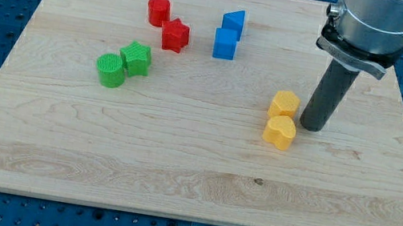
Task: Push the yellow hexagon towards center
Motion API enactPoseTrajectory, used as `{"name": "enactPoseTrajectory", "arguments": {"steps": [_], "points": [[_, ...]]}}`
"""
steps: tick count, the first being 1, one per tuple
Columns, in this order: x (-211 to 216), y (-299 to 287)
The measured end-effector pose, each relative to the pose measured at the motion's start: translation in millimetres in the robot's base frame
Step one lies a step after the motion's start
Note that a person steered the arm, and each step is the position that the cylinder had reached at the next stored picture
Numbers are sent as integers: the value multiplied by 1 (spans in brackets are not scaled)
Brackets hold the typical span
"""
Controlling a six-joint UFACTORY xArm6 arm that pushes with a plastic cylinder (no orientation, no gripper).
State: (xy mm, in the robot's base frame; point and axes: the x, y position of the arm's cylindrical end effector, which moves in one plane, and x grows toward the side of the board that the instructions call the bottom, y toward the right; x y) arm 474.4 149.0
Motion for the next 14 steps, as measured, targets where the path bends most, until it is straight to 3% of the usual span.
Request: {"name": "enactPoseTrajectory", "arguments": {"steps": [11,13,14], "points": [[-36,-94],[-17,-3],[42,10]]}}
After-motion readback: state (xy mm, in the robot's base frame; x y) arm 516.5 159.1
